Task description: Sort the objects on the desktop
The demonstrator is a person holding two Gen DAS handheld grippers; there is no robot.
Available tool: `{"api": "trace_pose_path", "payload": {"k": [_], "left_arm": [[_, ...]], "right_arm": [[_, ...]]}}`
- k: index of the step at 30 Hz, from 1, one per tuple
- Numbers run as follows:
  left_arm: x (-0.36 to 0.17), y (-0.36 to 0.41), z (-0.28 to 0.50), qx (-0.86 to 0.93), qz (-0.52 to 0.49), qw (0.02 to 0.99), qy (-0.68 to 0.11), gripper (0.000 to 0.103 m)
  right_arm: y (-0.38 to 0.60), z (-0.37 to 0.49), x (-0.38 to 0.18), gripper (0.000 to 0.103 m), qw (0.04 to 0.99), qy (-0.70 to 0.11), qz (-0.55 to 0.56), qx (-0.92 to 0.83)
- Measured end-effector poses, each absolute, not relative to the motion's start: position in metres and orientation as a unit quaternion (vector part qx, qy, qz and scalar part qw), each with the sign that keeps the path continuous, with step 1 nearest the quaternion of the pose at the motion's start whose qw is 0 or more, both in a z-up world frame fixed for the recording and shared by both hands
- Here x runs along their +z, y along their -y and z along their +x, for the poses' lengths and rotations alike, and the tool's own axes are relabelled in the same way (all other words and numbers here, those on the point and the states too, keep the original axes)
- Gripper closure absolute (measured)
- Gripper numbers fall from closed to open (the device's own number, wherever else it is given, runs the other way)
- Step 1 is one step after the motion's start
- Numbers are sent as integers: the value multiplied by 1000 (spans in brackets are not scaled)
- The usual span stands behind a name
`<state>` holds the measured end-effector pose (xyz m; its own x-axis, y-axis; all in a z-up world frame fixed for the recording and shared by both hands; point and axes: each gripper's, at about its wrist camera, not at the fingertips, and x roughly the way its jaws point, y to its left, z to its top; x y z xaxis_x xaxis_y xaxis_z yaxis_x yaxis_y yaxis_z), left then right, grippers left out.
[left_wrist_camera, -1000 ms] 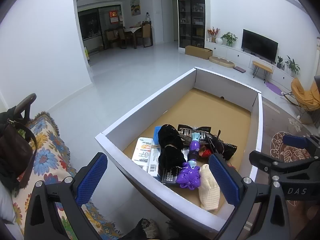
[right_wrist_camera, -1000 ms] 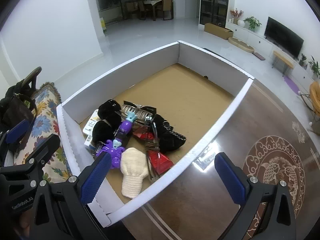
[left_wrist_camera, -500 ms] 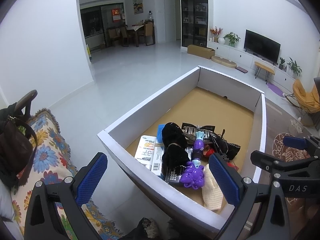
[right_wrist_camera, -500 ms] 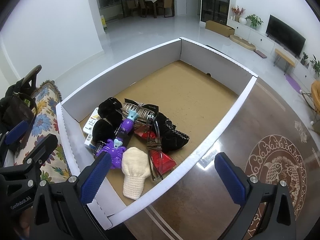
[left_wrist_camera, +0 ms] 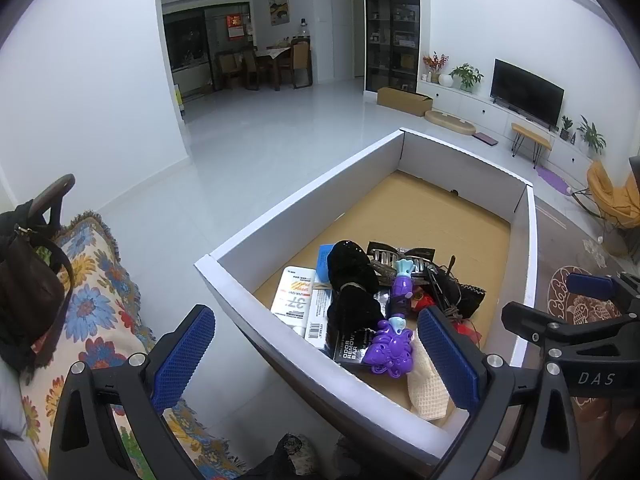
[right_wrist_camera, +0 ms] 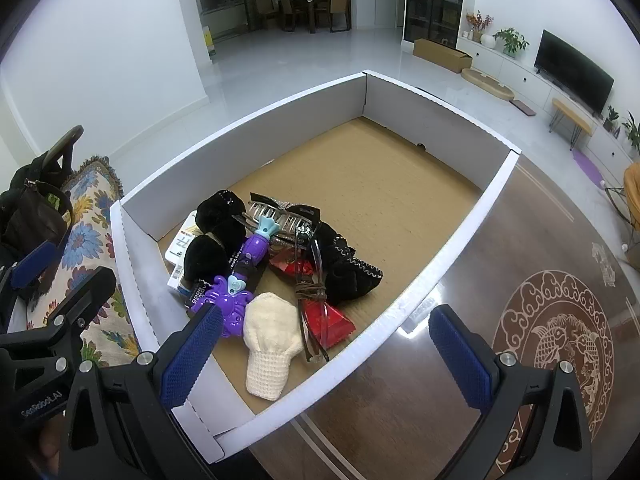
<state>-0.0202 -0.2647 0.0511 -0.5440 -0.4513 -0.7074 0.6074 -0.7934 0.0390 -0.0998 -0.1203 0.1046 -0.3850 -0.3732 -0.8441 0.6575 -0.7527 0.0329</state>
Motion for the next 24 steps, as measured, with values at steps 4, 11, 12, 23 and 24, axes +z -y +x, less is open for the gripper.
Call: {"api": "trace_pose_path", "payload": {"k": [4, 11, 12, 23, 24], "left_arm": [[51, 265, -20, -872, 369, 304, -105, 0], [51, 265, -20, -872, 369, 303, -106, 0], [51, 265, -20, -872, 369, 303, -106, 0], [48, 266, -22, -874, 368, 299, -105, 0], [48, 267, -22, -876, 368, 291, -112, 0]], "right_arm": [[121, -100, 105, 0, 315, -157, 456, -817], [122, -99, 105, 0, 317, -158, 456, -817], [123, -99, 106, 0, 317, -158, 456, -817], [124, -100, 105, 0, 317, -158, 455, -817], [124, -100, 105, 0, 317, -158, 455, -817]]}}
